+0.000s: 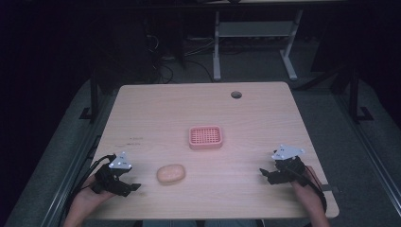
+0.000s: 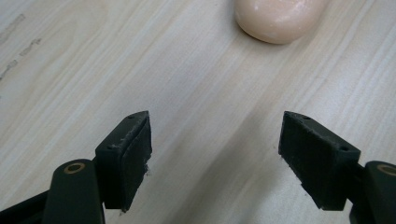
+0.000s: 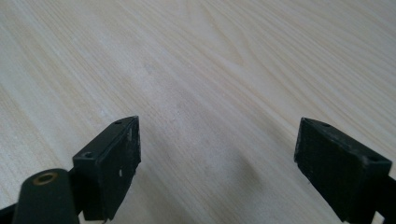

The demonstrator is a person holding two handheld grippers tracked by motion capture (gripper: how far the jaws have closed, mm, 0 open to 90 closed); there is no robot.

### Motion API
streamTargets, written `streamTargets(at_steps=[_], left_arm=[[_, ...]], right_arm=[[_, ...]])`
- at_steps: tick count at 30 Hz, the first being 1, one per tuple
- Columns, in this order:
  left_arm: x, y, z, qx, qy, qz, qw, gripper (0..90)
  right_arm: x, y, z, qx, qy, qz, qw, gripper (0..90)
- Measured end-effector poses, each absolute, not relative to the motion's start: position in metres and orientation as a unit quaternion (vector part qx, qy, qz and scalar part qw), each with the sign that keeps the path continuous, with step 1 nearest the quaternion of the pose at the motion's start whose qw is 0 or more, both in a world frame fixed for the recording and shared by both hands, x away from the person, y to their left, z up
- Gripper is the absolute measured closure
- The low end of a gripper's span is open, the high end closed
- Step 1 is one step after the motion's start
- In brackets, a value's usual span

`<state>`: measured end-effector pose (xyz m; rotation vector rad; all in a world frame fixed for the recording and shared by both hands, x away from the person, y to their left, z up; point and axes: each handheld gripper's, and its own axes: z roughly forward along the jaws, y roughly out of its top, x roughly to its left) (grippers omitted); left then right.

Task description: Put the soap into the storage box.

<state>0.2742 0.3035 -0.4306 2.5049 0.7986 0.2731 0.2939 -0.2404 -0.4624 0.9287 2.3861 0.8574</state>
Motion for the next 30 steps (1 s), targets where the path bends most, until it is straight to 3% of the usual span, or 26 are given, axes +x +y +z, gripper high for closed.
streamTargets(at_steps=[30], left_arm=[[0.274, 0.280, -0.427, 0.927, 0.265, 0.093, 0.250, 24.4]], right_arm=[[0.294, -0.239, -0.462, 0.329, 0.865, 0.308, 0.219, 13.9]])
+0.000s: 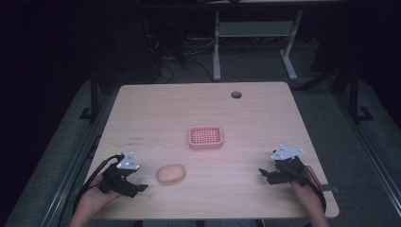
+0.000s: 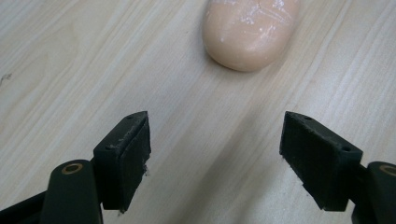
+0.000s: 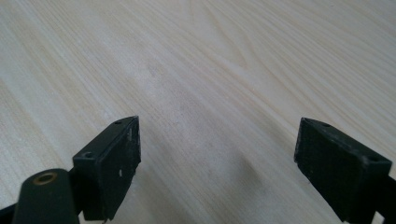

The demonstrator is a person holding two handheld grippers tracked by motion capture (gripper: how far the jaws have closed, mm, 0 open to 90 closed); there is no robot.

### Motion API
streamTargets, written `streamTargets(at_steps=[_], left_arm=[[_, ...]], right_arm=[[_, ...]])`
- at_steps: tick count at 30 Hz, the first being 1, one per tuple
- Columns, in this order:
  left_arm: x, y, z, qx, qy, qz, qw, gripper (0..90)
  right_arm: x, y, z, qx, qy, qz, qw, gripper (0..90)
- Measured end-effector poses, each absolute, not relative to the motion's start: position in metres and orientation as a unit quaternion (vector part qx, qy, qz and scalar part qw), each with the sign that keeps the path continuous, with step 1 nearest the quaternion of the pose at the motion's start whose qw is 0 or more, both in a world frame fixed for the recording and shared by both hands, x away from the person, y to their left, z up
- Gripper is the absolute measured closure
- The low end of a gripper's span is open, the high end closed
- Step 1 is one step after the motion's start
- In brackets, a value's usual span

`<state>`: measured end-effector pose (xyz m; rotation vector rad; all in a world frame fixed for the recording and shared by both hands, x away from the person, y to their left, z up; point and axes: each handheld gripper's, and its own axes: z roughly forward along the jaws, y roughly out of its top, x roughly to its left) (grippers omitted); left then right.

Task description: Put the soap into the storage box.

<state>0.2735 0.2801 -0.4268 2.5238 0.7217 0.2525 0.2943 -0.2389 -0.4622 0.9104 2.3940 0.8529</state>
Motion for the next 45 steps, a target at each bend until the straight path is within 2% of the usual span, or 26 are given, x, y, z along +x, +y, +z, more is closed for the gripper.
streamTargets(at_steps=[33, 45], left_arm=[[0.292, 0.228, -0.415, 0.953, 0.195, 0.093, 0.211, 23.6], [0.303, 0.210, -0.422, 0.964, 0.176, 0.071, 0.188, 24.1]], right_arm=[[0.291, -0.236, -0.460, 0.322, 0.867, 0.312, 0.219, 13.9], [0.291, -0.236, -0.459, 0.319, 0.866, 0.315, 0.220, 13.9]])
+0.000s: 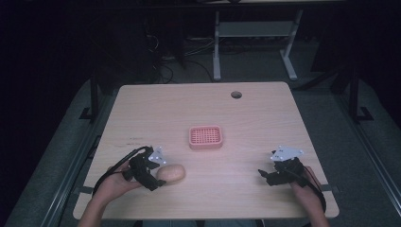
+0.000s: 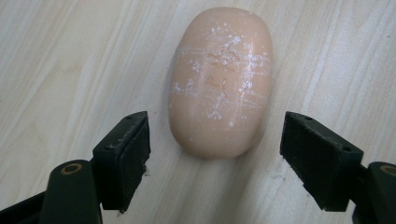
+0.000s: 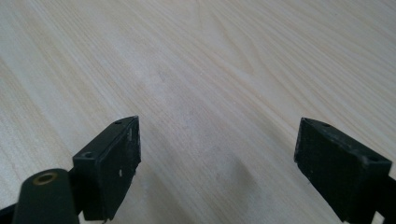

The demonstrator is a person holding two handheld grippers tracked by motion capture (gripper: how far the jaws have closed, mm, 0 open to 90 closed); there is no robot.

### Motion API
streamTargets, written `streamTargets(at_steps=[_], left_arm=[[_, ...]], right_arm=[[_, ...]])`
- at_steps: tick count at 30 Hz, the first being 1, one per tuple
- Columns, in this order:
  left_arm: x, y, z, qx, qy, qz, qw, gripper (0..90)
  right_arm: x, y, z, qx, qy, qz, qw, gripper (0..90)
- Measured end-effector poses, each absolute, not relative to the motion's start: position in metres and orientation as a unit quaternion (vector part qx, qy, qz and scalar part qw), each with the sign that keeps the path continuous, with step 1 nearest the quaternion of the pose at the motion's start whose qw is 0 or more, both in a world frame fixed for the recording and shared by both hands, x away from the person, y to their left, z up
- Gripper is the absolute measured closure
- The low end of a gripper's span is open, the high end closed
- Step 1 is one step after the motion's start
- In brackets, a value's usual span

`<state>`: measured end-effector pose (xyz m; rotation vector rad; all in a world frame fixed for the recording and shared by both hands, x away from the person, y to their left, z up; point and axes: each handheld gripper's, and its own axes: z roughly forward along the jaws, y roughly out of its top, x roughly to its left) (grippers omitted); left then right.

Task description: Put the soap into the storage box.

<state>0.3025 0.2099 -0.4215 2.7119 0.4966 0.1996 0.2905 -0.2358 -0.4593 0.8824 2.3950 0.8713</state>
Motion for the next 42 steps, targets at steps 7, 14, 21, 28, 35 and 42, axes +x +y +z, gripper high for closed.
streamTargets(at_steps=[7, 14, 21, 28, 35, 42], left_arm=[[0.308, 0.202, -0.425, 0.965, 0.175, 0.065, 0.183, 24.1], [0.312, 0.194, -0.425, 0.966, 0.169, 0.057, 0.185, 24.1], [0.317, 0.187, -0.429, 0.968, 0.167, 0.047, 0.181, 24.0], [0.321, 0.182, -0.435, 0.971, 0.165, 0.034, 0.169, 24.3], [0.324, 0.178, -0.439, 0.972, 0.168, 0.027, 0.165, 24.6], [0.328, 0.175, -0.443, 0.973, 0.166, 0.017, 0.161, 26.7]], right_arm=[[0.290, -0.235, -0.459, 0.321, 0.866, 0.315, 0.217, 14.0], [0.289, -0.234, -0.459, 0.323, 0.866, 0.315, 0.215, 13.9], [0.289, -0.234, -0.459, 0.323, 0.866, 0.316, 0.215, 13.9], [0.289, -0.234, -0.459, 0.319, 0.866, 0.318, 0.217, 13.9], [0.290, -0.234, -0.458, 0.316, 0.866, 0.320, 0.219, 14.0], [0.289, -0.233, -0.458, 0.318, 0.865, 0.322, 0.216, 13.9]])
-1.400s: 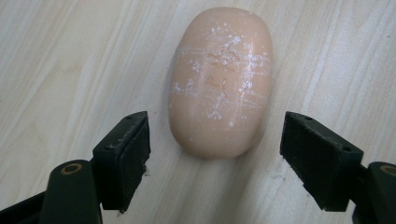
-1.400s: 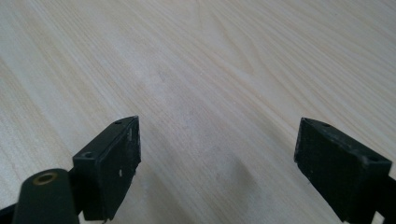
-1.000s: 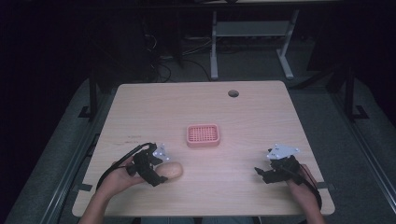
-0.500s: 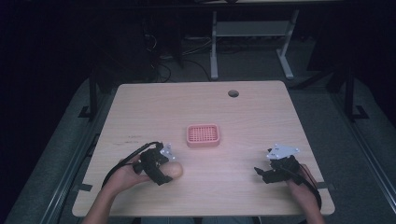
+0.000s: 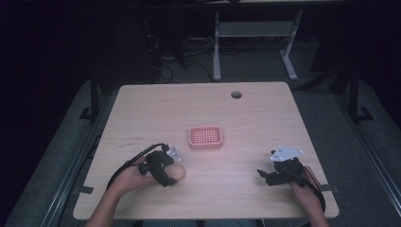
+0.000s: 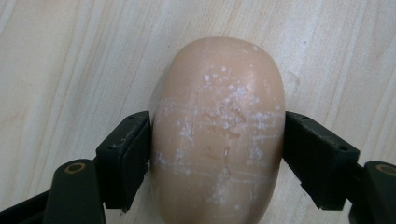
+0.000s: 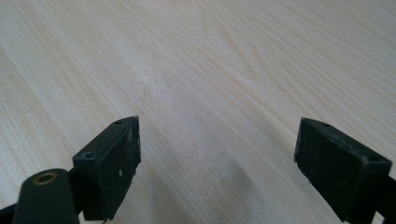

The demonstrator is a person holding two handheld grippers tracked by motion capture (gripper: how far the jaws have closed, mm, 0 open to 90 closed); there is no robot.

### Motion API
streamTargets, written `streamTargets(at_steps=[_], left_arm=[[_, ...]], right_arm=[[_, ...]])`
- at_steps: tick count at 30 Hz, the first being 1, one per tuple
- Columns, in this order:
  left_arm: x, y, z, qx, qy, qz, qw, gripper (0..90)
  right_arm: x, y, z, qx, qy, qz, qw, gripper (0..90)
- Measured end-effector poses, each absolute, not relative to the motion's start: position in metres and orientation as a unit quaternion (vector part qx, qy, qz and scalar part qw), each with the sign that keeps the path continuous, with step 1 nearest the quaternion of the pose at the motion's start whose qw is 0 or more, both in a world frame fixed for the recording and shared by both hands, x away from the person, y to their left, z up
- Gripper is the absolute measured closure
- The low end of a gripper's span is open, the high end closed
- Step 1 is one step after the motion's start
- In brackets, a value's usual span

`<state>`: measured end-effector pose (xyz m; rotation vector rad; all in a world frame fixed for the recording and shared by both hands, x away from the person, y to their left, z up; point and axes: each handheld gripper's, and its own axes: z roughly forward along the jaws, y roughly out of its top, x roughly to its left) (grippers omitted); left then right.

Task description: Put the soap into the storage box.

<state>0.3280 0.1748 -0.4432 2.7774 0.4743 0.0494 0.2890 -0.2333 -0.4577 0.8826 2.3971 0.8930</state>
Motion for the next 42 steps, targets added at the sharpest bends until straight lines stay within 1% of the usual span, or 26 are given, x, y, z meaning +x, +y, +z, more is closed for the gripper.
streamTargets(at_steps=[3, 4, 12, 27, 42], left_arm=[[0.329, 0.174, -0.443, 0.973, 0.164, 0.018, 0.163, 27.5], [0.329, 0.174, -0.443, 0.973, 0.163, 0.019, 0.163, 29.5], [0.326, 0.173, -0.442, 0.974, 0.158, 0.024, 0.161, 31.3], [0.328, 0.172, -0.426, 0.970, 0.159, 0.028, 0.180, 31.6], [0.342, 0.164, -0.419, 0.969, 0.161, 0.022, 0.186, 31.5]], right_arm=[[0.289, -0.233, -0.457, 0.318, 0.865, 0.322, 0.217, 13.9], [0.289, -0.234, -0.457, 0.317, 0.865, 0.322, 0.218, 13.9], [0.288, -0.234, -0.456, 0.319, 0.863, 0.325, 0.218, 13.9], [0.288, -0.238, -0.455, 0.323, 0.859, 0.332, 0.221, 14.0], [0.289, -0.237, -0.455, 0.324, 0.858, 0.331, 0.221, 14.0]])
